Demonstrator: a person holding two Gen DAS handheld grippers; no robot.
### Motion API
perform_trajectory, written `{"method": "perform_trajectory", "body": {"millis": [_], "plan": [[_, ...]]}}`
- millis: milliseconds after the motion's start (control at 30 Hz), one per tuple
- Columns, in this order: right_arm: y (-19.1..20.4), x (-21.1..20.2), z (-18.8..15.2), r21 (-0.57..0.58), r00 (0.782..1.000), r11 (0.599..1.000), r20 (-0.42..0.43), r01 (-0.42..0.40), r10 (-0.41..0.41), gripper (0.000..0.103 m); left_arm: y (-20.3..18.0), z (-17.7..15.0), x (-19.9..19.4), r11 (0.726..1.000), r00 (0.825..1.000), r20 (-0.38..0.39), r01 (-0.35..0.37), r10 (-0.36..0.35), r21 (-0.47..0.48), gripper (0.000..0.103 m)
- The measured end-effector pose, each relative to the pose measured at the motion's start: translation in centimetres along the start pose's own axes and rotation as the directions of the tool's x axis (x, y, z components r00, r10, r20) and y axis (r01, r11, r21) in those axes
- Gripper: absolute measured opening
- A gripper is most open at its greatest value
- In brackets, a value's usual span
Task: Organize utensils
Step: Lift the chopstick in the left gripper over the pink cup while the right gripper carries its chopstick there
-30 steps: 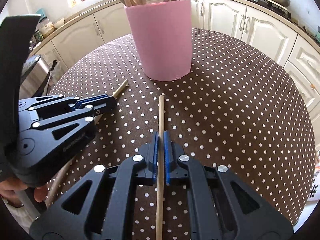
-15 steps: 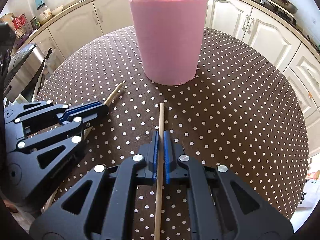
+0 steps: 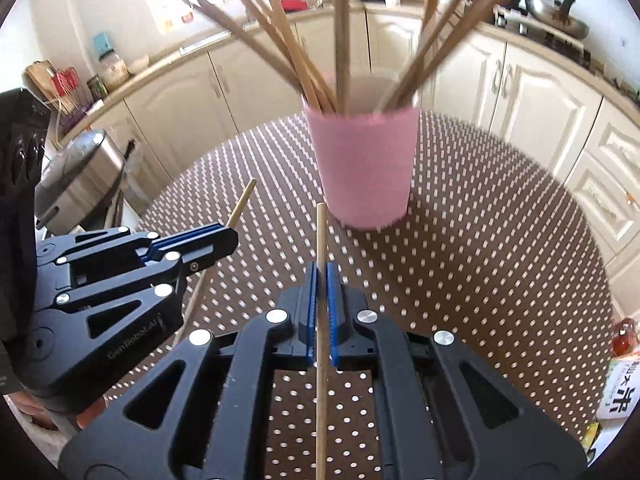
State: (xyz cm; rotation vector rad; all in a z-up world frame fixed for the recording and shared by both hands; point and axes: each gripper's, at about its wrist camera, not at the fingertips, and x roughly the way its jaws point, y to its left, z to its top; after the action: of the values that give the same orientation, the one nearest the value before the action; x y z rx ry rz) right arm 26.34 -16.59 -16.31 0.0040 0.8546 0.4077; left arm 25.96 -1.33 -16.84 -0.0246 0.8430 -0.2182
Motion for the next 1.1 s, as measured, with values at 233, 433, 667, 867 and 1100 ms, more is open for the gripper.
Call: {"method": "perform_trajectory", "body": {"millis": [233, 433, 667, 867, 1100], "plan": [[1.2, -4.3, 0.9, -0.013, 0.992, 1.0, 0.13, -0.007, 0.008, 0.005, -1.9, 1.0, -4.5, 1.0, 0.994, 0.105, 0.012, -0.014, 0.023, 0.006], [1.4, -7.3, 1.0, -0.007, 0.973, 1.0, 0.229, -0.017, 0.018, 0.006, -4.0, 0.9, -8.2, 0.999, 0.979, 0.203, -0.003, -0.007, 0.047, 0.006], [1.5, -9.7, 0.6, 0.003, 0.947, 1.0, 0.323, -0.005, 0.004, 0.005, -5.1, 0.7, -10.8, 0.998, 0.959, 0.282, -0.041, 0.026, 0.049, 0.006], [1.4, -11.2, 0.4, 0.015, 0.928, 1.0, 0.372, -0.011, 0.005, 0.006, -5.6, 0.7, -12.3, 0.996, 0.944, 0.326, -0.06, 0.038, 0.06, 0.006], [1.7, -12.4, 0.2, 0.01, 0.9, 1.0, 0.436, 0.003, -0.007, 0.006, -6.3, 0.8, -13.3, 0.996, 0.933, 0.359, -0.055, 0.025, 0.074, 0.006]]}}
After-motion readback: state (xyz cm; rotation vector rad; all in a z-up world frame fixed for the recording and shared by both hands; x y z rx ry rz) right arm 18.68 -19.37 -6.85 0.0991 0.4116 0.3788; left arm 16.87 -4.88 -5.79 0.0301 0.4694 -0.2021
